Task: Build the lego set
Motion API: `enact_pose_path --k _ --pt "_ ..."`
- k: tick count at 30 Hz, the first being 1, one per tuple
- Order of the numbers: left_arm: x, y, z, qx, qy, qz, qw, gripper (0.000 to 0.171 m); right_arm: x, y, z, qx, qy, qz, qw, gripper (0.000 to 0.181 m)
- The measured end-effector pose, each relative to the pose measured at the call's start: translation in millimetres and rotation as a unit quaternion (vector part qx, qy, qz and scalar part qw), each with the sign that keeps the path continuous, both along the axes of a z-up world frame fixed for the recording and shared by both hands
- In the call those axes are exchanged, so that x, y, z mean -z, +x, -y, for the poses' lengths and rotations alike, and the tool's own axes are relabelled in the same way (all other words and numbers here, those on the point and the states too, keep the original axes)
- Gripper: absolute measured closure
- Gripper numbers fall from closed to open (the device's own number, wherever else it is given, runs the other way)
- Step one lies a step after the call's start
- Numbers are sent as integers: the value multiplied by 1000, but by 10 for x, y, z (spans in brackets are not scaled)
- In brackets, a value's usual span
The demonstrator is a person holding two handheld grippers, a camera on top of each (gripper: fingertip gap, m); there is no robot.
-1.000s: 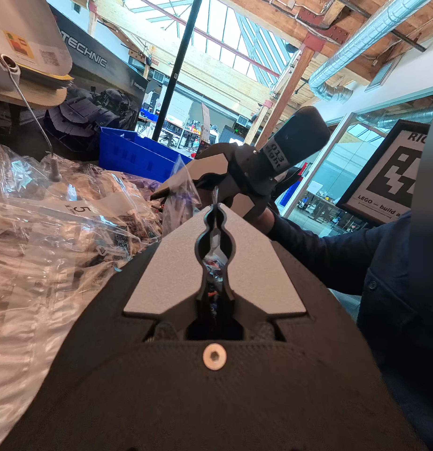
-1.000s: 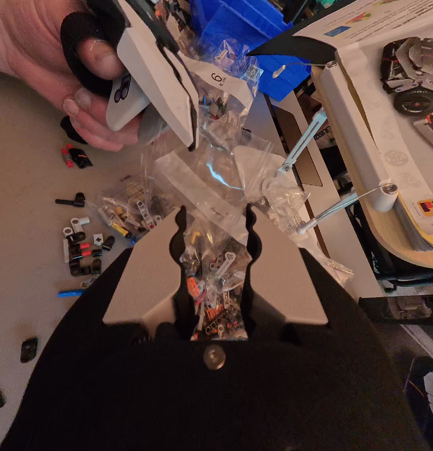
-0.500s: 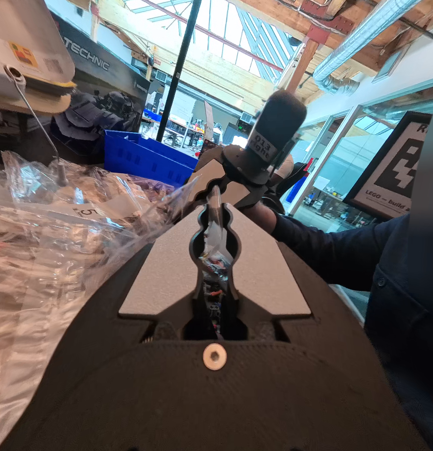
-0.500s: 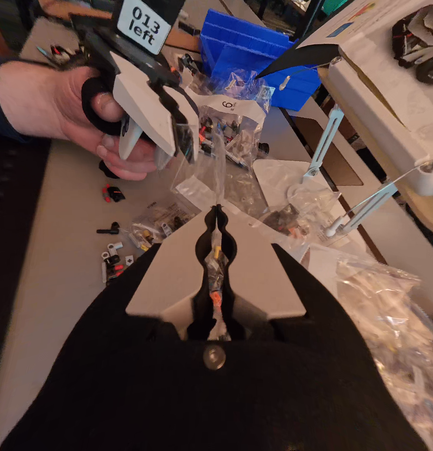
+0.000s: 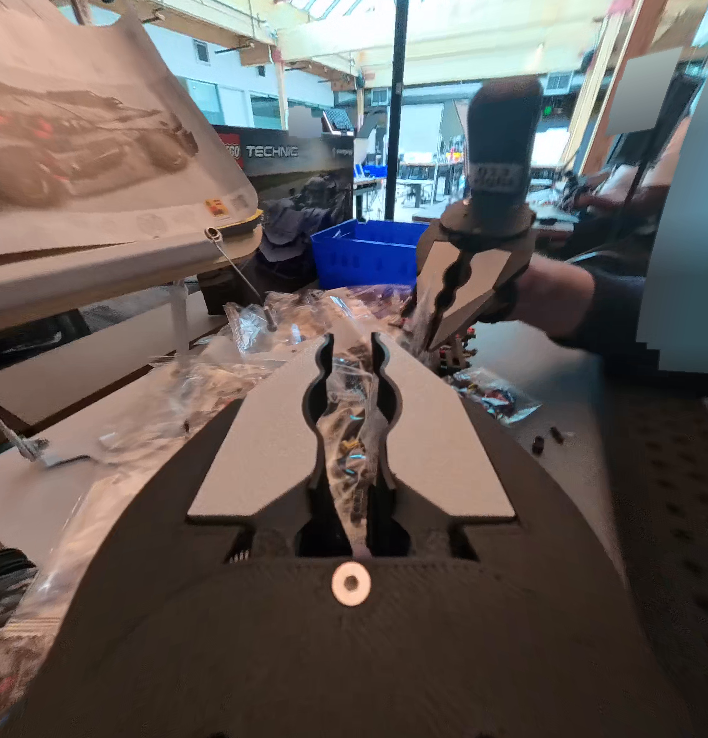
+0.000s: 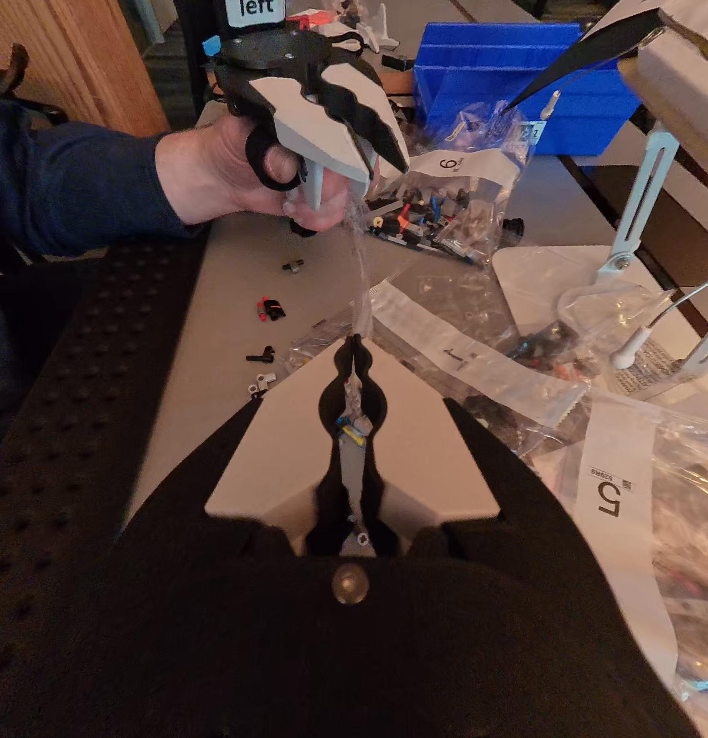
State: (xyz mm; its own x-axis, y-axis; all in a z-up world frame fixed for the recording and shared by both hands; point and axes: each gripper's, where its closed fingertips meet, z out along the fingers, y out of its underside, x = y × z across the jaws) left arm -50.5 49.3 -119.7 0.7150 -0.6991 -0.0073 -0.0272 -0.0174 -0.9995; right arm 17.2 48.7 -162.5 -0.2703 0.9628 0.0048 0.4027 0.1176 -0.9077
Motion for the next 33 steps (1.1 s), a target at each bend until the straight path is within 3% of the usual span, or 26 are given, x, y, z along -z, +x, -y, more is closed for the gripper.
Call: enact_pose_path --k 7,16,23,33 --pt "181 235 91 32 16 -96 995 143 68 31 91 -25 6 21 999 181" --pt "303 383 196 65 34 -156 985 134 120 32 152 -38 7 36 999 181" --pt "245 389 319 100 34 -141 984 133 106 50 127 -34 1 35 999 181" --pt "305 342 298 88 33 -166 982 133 88 57 113 -32 -6 33 999 181"
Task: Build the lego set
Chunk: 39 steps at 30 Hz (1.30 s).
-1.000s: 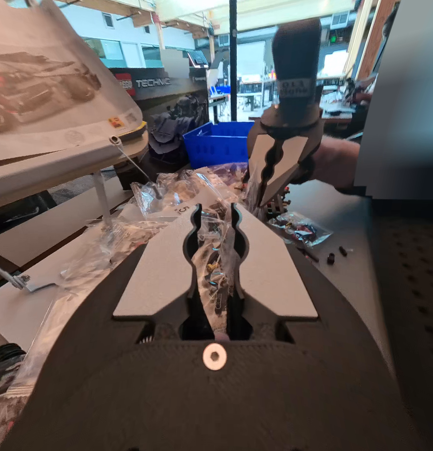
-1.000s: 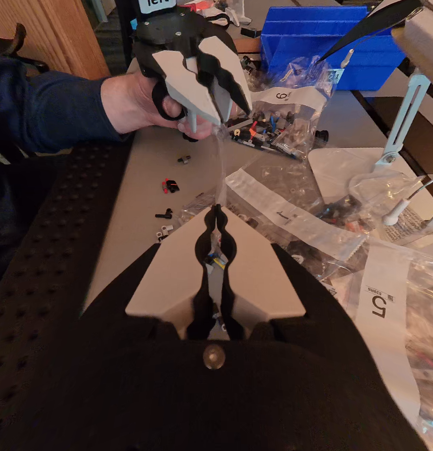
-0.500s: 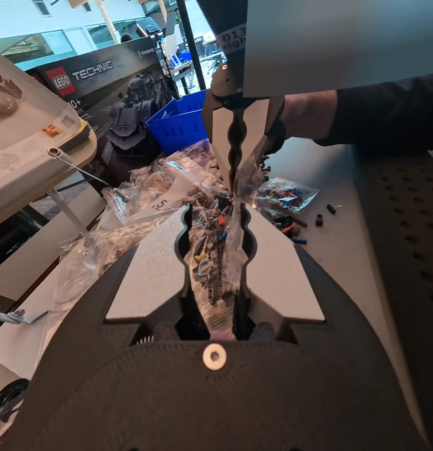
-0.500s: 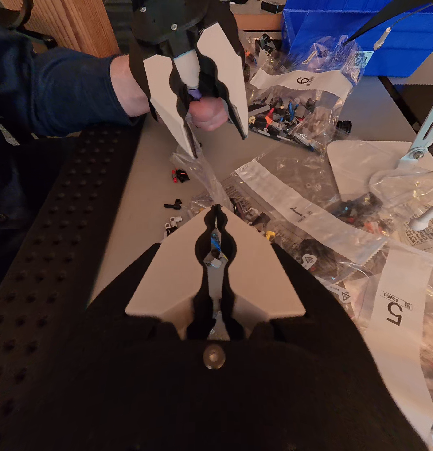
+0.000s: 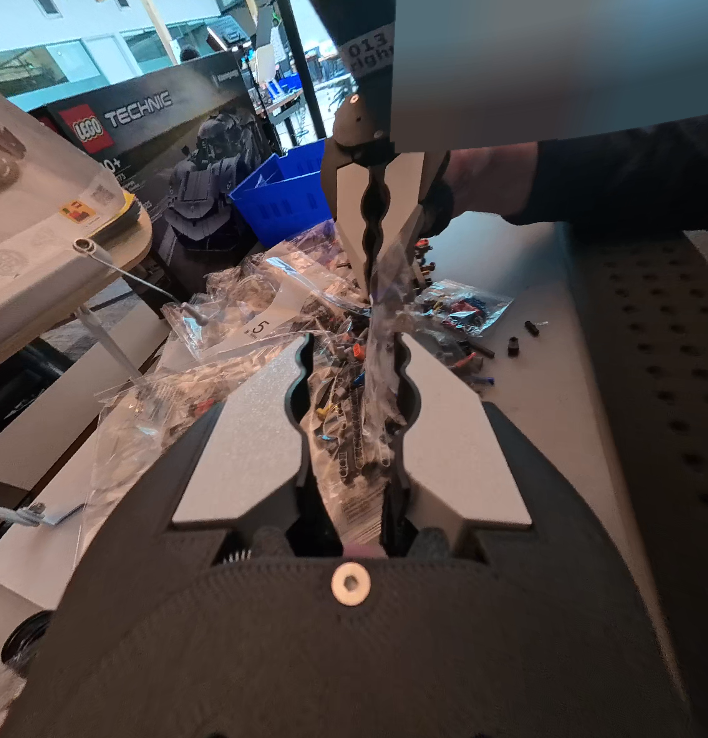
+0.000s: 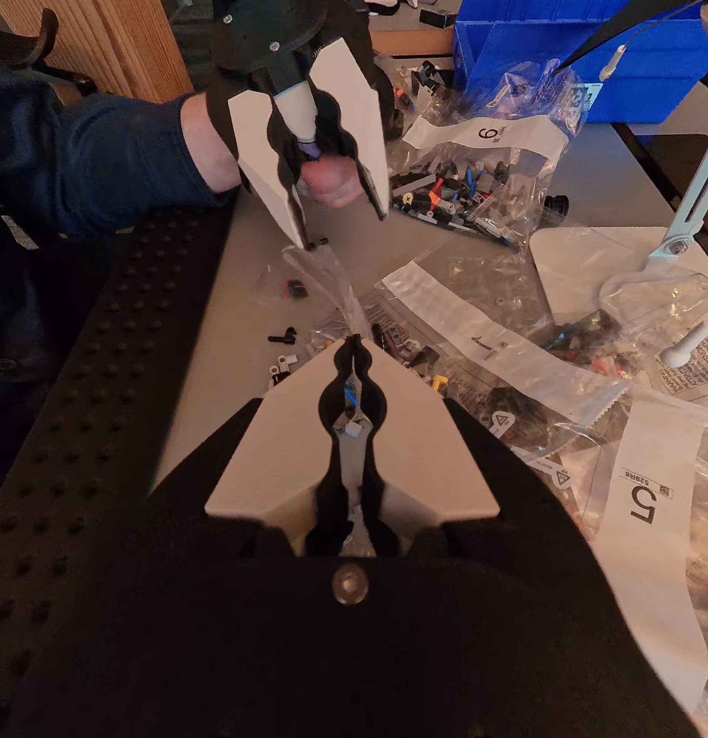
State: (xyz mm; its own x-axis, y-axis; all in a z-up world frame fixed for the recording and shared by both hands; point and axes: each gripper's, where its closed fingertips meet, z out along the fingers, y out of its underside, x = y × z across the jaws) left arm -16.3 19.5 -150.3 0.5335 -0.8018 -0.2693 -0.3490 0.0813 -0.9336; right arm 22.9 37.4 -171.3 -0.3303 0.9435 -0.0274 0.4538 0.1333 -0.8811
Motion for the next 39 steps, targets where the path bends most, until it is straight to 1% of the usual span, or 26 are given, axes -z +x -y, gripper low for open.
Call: enact_pose_path --k 2,8,14,19,20,21,23,25,26,28,30,32,33,34,36,39 --pt "-20 35 38 12 2 3 1000 133 2 -4 0 0 -1 0 1000 181" --pt "76 32 35 7 4 -31 999 133 10 -9 9 -1 -1 2 1000 181" --pt "214 60 49 8 15 -84 996 133 7 -16 12 -2 -6 1 1000 181" --pt "172 5 36 -1 21 -79 997 139 1 -15 12 -3 -7 -1 1000 181" --pt "179 0 26 -4 22 -82 996 142 0 -16 12 -3 -7 -1 1000 181" --pt "182 -2 16 -7 24 -83 996 150 -3 -17 16 -3 -7 -2 1000 181" --pt "166 6 4 -9 25 -76 997 156 1 -19 26 -5 -6 0 1000 181" --pt "155 -10 -45 -22 26 -71 997 168 13 -28 28 -4 -3 2 1000 181" --pt "153 -9 -58 -25 22 -66 997 171 17 -38 19 0 -1 2 1000 181" --pt "134 -32 -124 -42 5 -42 998 171 10 -59 -12 12 9 -2 1000 181" --pt "120 -64 -192 -59 -18 -12 998 171 -8 -81 -94 37 37 -8 999 181" --pt "72 -126 -280 -85 -42 33 995 171 -61 -108 -185 67 74 -20 995 167" --pt "53 -147 -308 -90 -58 58 993 171 -118 -119 -217 80 97 -33 992 164" --pt "29 -166 -328 -92 -69 82 990 171 -177 -128 -246 93 123 -44 987 162" --pt "-11 -243 -398 -113 -91 129 981 171 -265 -142 -292 120 188 -55 973 150" --pt "-63 -300 -446 -120 -117 190 967 171 -292 -208 -240 128 281 -58 949 146"
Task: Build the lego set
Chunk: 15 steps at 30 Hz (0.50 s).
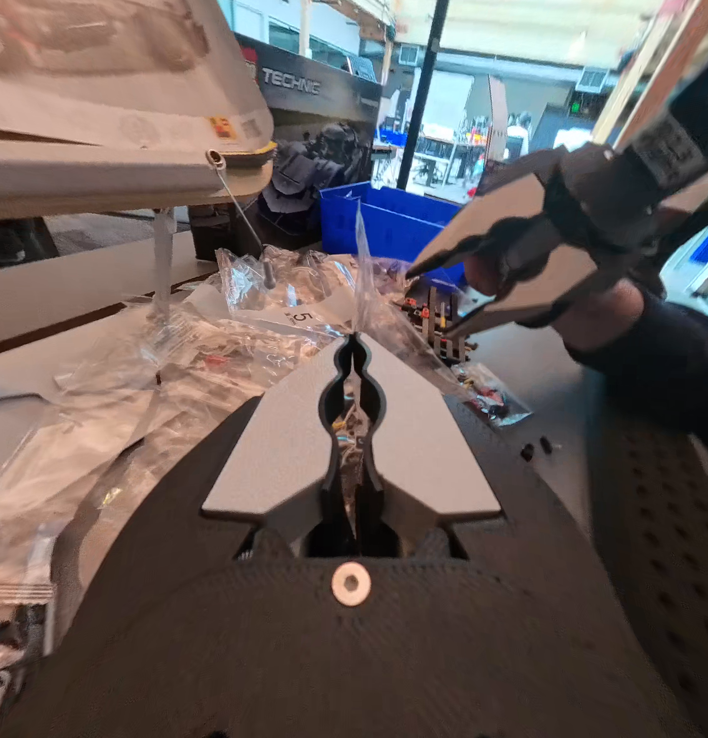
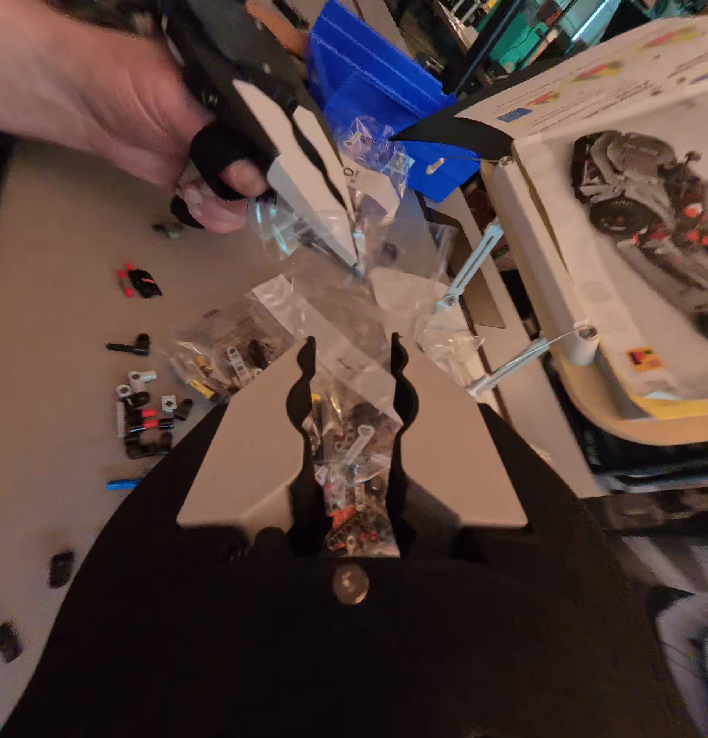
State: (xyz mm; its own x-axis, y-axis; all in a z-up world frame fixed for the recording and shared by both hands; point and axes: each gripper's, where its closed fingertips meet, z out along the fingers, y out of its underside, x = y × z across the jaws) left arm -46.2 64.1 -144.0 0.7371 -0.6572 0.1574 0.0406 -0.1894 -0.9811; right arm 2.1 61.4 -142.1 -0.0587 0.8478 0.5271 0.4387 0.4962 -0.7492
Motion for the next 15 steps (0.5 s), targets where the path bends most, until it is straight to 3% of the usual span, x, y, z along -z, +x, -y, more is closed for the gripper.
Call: enact_pose_path --k 4,9,15 --pt "-7 35 -8 3 -16 32 999 171 113 -151 83 10 58 20 998 141" --pt "21 175 22 24 -31 45 998 171 163 -233 -49 56 96 16 994 143" --pt "54 275 48 38 -37 41 998 171 71 -227 -18 49 90 -14 995 170"
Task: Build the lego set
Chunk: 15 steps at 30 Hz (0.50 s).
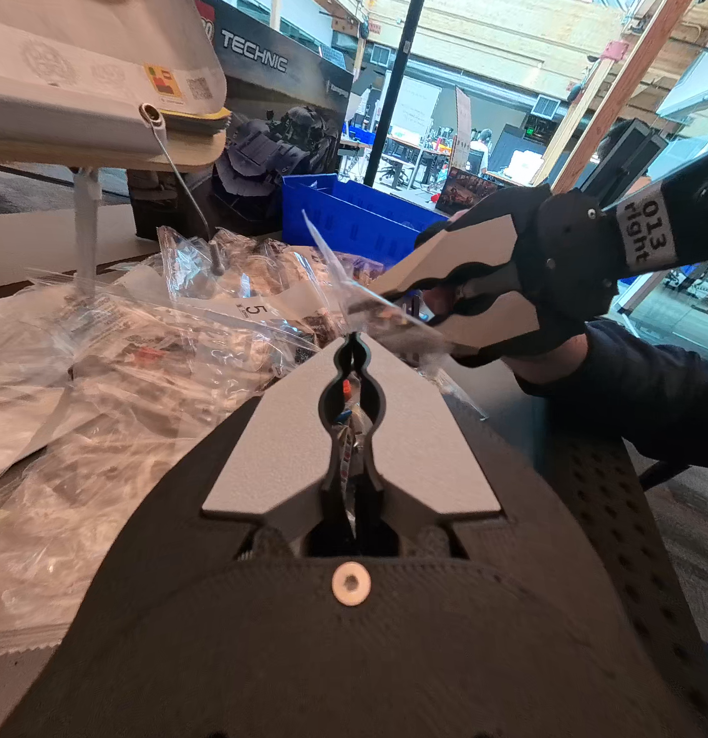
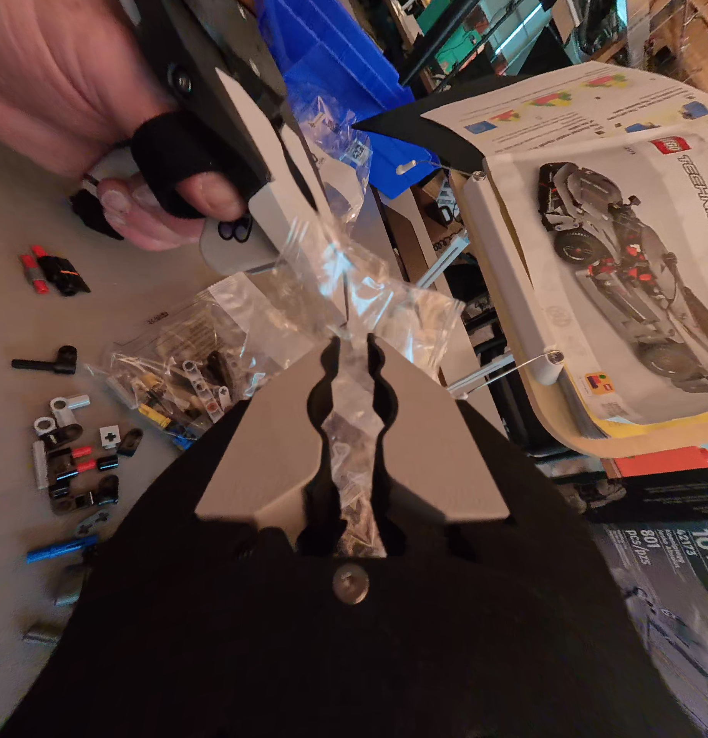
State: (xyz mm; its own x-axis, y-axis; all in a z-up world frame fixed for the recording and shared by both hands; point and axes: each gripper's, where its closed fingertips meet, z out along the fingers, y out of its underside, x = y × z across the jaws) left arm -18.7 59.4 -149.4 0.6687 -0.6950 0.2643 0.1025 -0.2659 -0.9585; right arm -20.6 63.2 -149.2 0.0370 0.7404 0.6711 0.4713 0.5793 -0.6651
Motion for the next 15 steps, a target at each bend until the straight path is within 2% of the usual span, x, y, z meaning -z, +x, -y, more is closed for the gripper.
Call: enact_pose_path --k 2,8,11,15 --pt "7 19 8 4 0 -3 1000 171 -16 4 13 -6 -9 -8 1000 181" --pt "16 29 11 7 1 -7 1000 171 -74 39 -32 -3 -33 -30 999 181" --pt "37 53 16 10 2 -17 1000 171 -112 35 -31 -3 -44 -43 998 170" --pt "56 95 33 16 5 -29 999 171 -123 34 -10 -8 -43 -46 998 181"
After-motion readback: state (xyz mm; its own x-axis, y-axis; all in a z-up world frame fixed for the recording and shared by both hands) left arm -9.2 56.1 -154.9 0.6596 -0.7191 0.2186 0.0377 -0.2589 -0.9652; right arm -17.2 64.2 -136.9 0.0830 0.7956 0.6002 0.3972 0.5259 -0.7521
